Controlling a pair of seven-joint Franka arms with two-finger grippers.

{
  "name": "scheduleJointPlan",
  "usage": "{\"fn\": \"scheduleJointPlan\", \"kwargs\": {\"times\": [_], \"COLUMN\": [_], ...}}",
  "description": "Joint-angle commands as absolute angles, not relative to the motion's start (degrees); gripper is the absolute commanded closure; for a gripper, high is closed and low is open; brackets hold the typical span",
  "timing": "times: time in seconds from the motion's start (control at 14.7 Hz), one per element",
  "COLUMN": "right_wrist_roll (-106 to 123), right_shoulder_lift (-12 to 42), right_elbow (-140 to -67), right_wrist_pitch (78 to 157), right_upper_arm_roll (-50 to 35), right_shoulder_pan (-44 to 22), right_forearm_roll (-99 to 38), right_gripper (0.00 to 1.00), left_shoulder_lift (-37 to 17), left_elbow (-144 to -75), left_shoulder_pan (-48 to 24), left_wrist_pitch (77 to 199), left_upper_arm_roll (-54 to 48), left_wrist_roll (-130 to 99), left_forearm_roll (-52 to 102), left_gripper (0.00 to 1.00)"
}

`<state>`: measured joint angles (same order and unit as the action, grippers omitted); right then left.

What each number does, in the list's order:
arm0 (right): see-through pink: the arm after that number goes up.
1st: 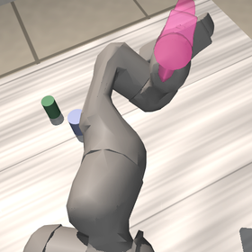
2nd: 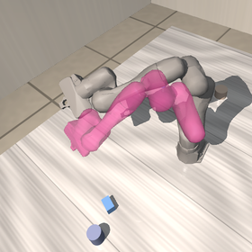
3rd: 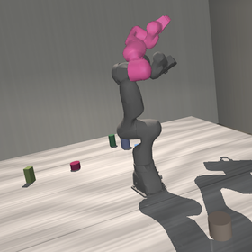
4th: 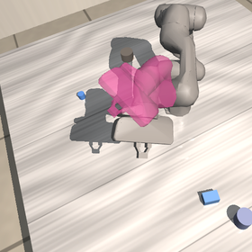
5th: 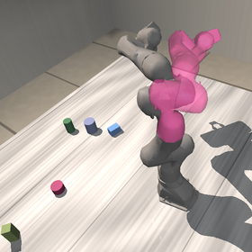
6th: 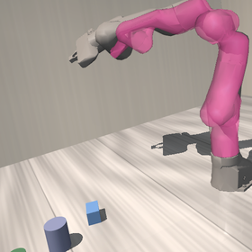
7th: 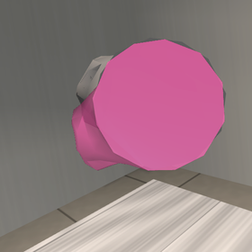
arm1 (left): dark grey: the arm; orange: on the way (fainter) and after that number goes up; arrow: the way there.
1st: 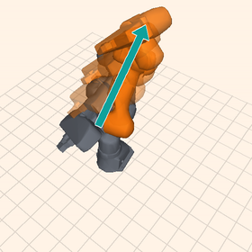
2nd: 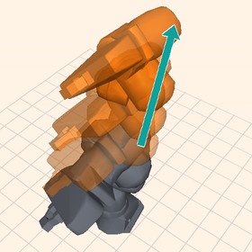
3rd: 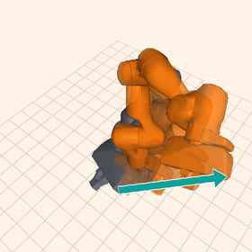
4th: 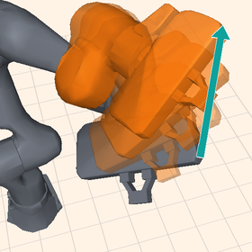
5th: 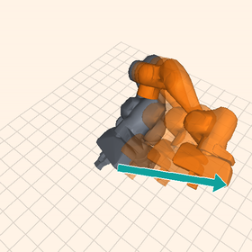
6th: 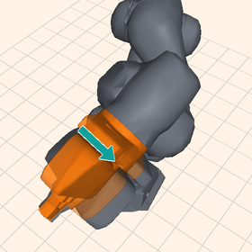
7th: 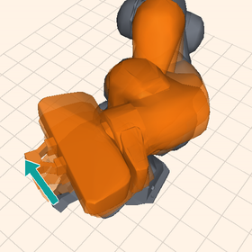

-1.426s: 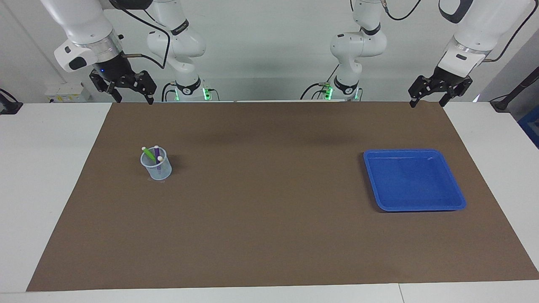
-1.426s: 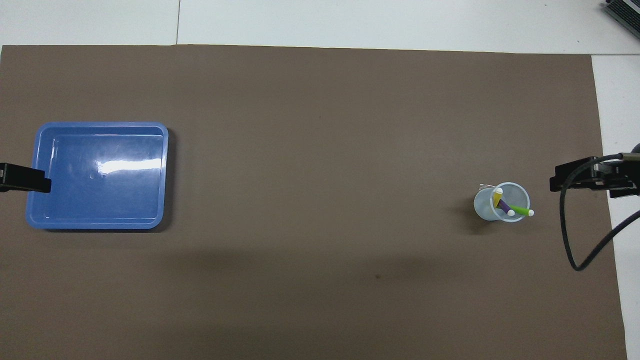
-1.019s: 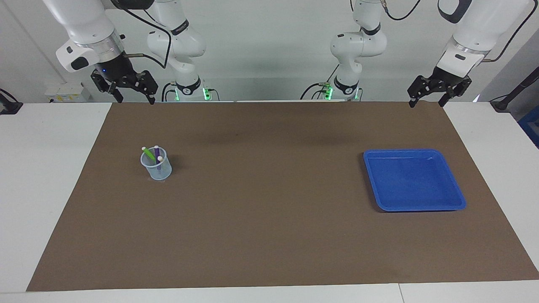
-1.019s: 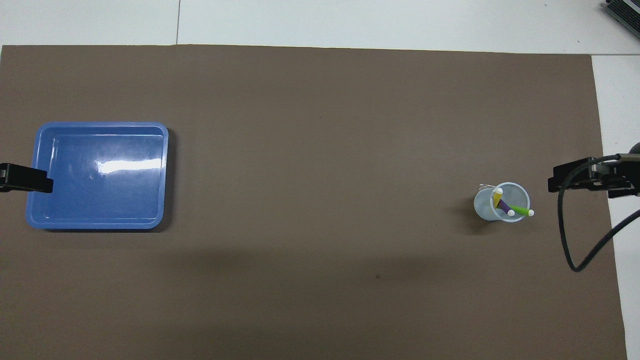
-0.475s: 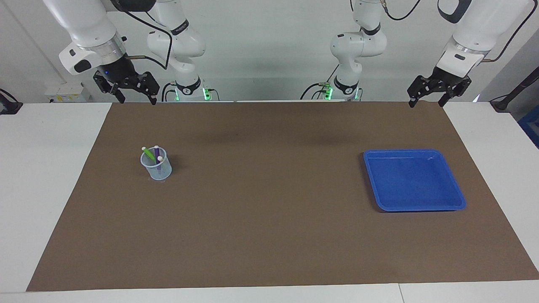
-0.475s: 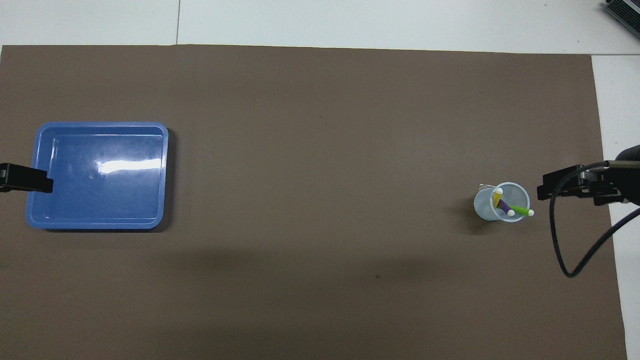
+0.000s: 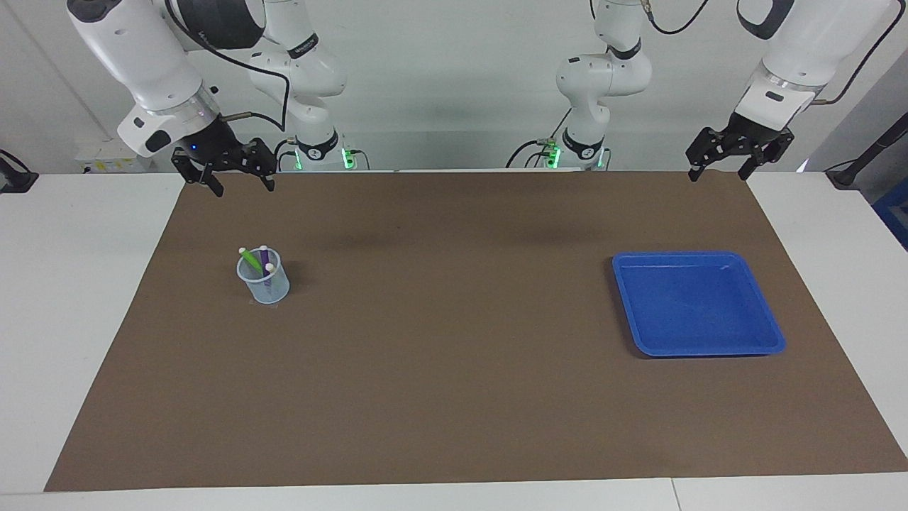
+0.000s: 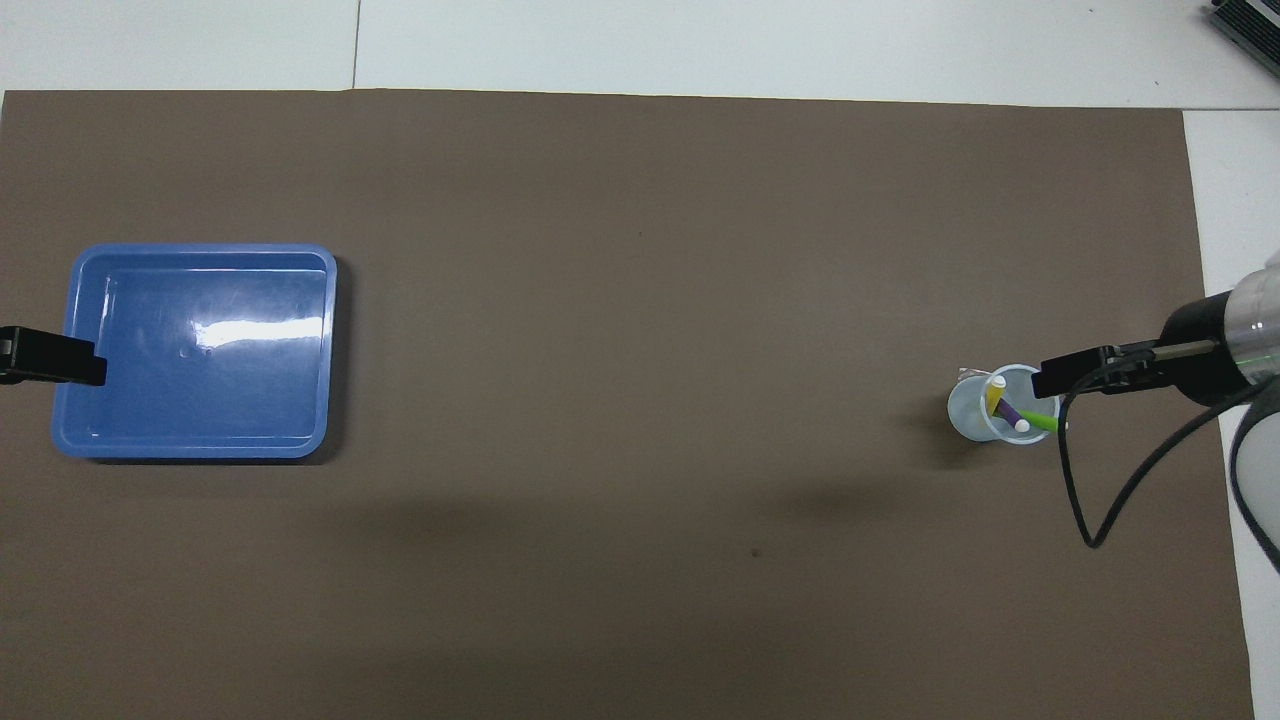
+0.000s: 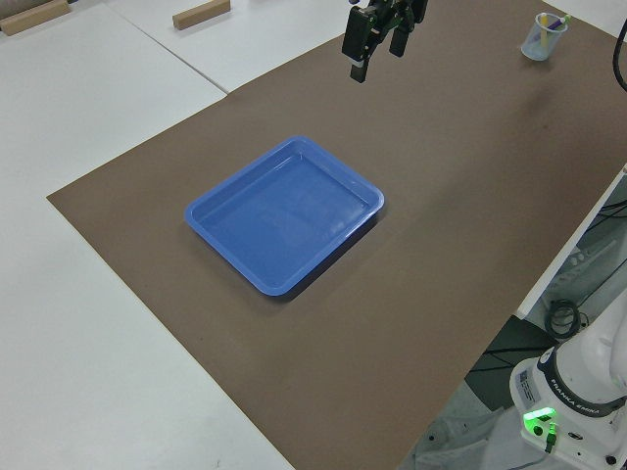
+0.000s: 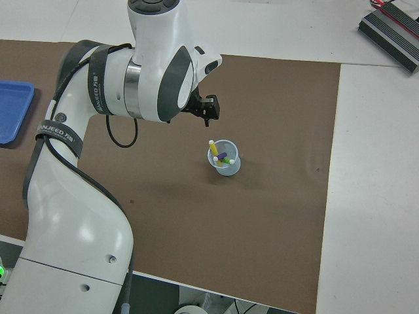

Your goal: Right arm passes pens to left for tray arrangement

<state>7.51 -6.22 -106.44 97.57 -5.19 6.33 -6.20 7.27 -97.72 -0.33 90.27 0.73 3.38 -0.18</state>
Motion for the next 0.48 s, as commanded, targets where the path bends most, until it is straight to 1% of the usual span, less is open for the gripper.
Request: {"fn": "scheduleJointPlan", "kwargs": {"times": [0.0,0.14,0.34,0.41], "right_wrist_roll": [17.45,20.82,30.99,33.64], "right_shoulder_lift": [-7.65,-7.21,-4.14,-3.26], "right_elbow": [-112.40,-115.39,-116.28,-116.63], "right_wrist_pitch": [102.99,106.25,108.97,109.42], "right_upper_arm_roll": [-5.19,-5.27,-5.19,-5.19], "right_shoulder_pan": [6.59,5.72,6.15,6.24], "right_forearm_roll": [-6.95,-6.86,-6.77,-6.68], "right_gripper": [0.00,0.00,0.00,0.03], "left_shoulder_lift": [8.17,8.26,9.14,9.75], "left_elbow": [-98.17,-98.26,-99.93,-100.71], "left_shoulder_pan": [-0.26,-0.09,0.00,0.17], "left_wrist_pitch": [89.74,89.56,88.95,88.60], "left_upper_arm_roll": [0.97,0.97,0.97,1.14], "left_wrist_roll": [3.78,3.78,3.43,2.12], "left_forearm_roll": [0.09,0.09,0.70,2.97], "left_gripper": [0.00,0.00,0.00,0.00]}}
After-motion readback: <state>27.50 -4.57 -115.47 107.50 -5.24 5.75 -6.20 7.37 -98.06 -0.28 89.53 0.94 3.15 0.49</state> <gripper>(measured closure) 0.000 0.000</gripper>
